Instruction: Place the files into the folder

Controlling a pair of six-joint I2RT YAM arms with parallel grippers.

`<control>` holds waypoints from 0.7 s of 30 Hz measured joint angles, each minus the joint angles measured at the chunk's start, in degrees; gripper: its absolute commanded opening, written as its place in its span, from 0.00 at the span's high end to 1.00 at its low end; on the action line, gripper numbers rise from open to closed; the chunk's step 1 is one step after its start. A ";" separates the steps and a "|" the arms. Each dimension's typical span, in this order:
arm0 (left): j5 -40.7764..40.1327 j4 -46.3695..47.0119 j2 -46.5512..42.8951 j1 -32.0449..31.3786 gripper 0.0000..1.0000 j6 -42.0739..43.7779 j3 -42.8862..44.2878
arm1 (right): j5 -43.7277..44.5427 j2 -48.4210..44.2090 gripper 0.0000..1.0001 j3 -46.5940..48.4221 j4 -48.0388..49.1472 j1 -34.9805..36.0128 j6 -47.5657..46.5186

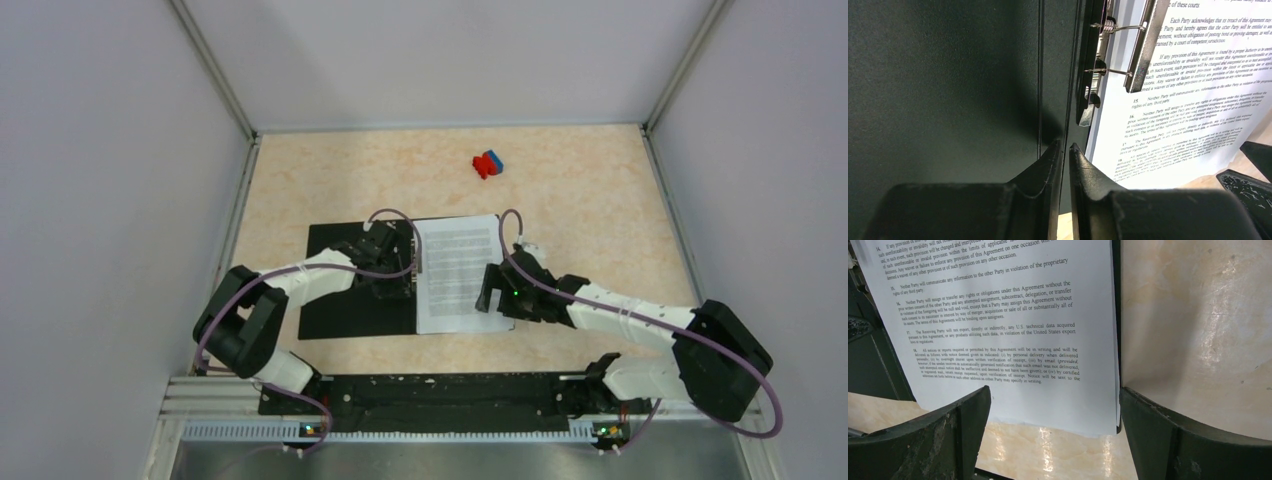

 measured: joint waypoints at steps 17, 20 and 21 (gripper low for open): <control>-0.02 1.55 0.52 -0.17 0.83 -0.74 -0.42 | 0.44 0.46 0.01 0.55 -0.55 0.76 0.79; -0.07 1.49 0.52 -0.17 0.83 -0.70 -0.39 | 0.74 0.31 0.01 0.55 -0.83 0.76 1.18; -0.07 1.29 0.52 -0.17 0.83 -0.66 -0.31 | 0.90 0.15 0.01 0.55 -1.16 0.76 1.22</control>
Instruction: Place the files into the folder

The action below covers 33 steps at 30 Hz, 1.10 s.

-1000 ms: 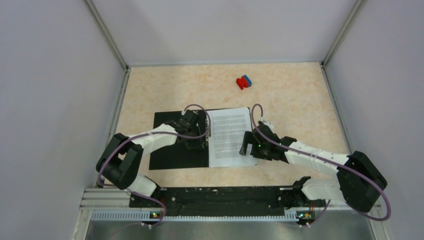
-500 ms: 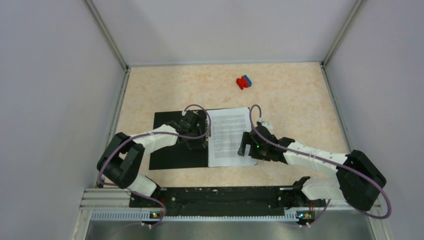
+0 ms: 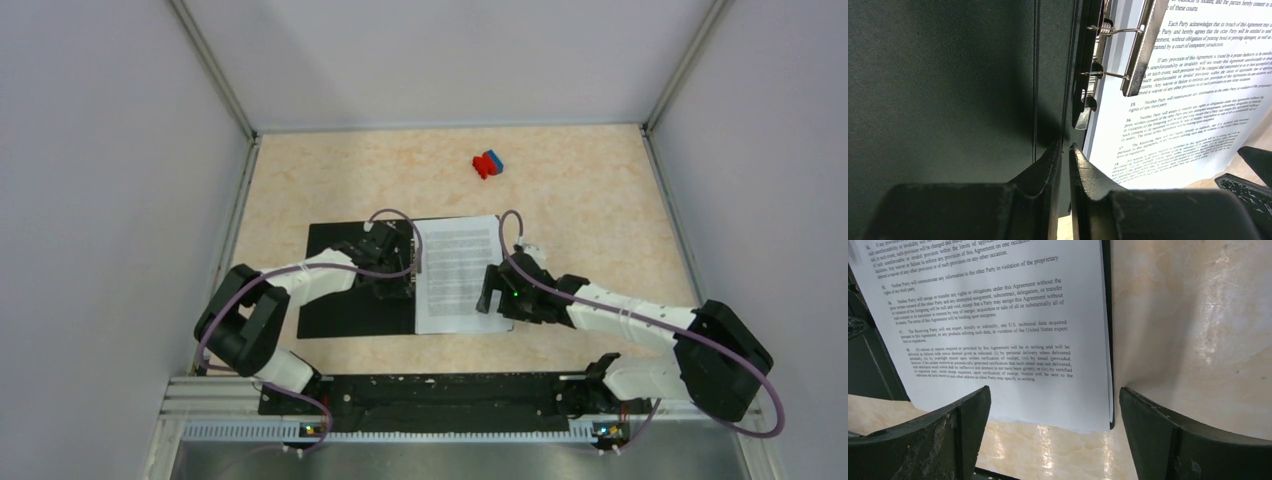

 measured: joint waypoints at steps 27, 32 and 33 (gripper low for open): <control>3.76 -6.73 7.30 13.51 0.81 6.01 16.15 | -18.18 27.41 0.05 31.93 13.14 -5.38 -7.15; 7.61 -5.99 14.12 16.20 0.76 6.29 23.87 | -22.01 31.82 0.05 33.90 16.92 -6.56 -6.95; 8.24 -5.88 15.19 16.55 0.74 6.36 25.09 | -22.47 32.00 0.05 34.01 17.25 -6.56 -6.91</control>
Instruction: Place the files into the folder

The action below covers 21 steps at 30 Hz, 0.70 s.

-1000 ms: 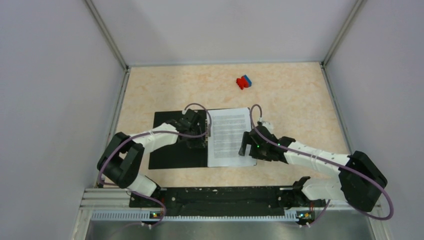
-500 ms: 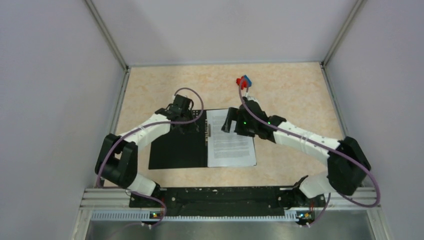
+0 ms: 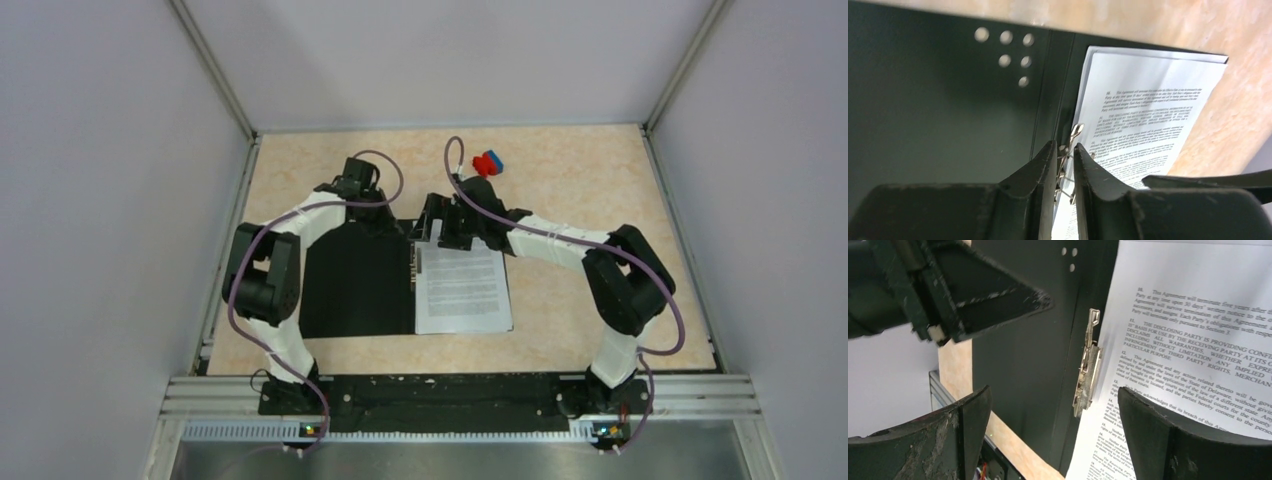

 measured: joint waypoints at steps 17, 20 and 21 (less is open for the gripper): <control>14.95 7.52 10.78 3.28 0.42 0.87 5.03 | -1.62 -2.86 0.05 -2.40 2.45 0.00 0.35; 16.96 9.29 11.30 3.30 0.42 0.90 4.59 | -1.62 -2.97 0.05 -2.89 2.45 0.00 0.37; 17.38 9.60 11.54 3.30 0.42 0.90 4.48 | -1.60 -2.97 0.05 -3.06 2.49 0.00 0.35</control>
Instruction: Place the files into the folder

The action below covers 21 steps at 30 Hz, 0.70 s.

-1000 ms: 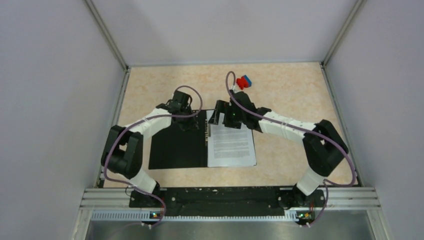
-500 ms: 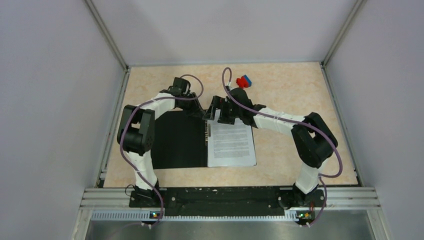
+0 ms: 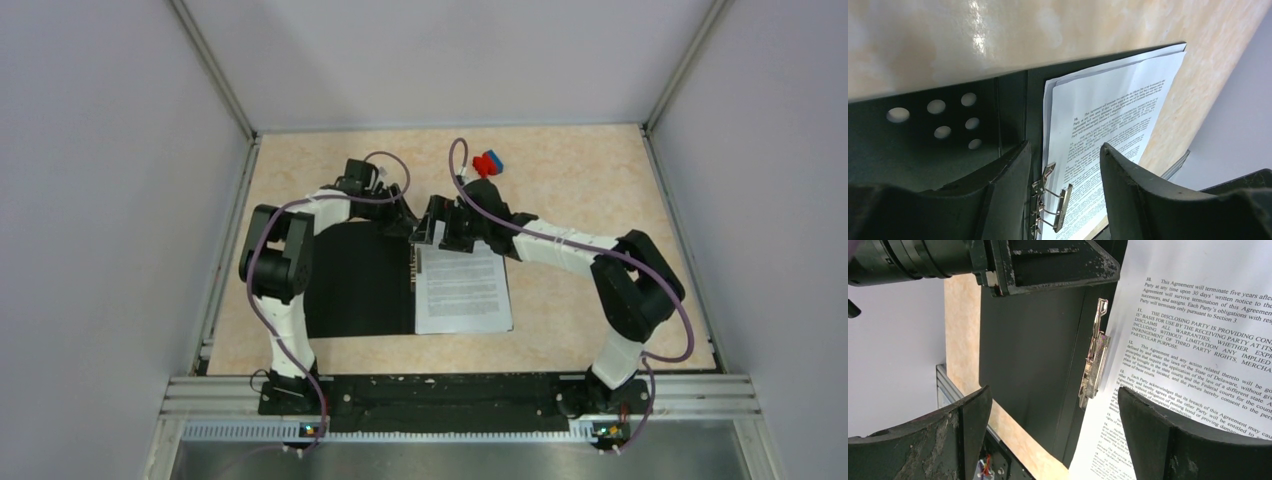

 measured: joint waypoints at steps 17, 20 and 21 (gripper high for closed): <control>4.42 3.48 0.87 -0.13 0.41 -0.09 -2.29 | -0.04 0.00 0.05 0.00 -0.15 0.00 -0.13; 4.68 3.54 0.87 -0.20 0.41 -0.17 -2.29 | -0.04 0.00 0.05 0.00 -0.20 0.00 -0.15; 4.76 3.54 0.87 -0.22 0.41 -0.20 -2.32 | -0.04 0.02 0.05 0.02 -0.20 0.00 -0.17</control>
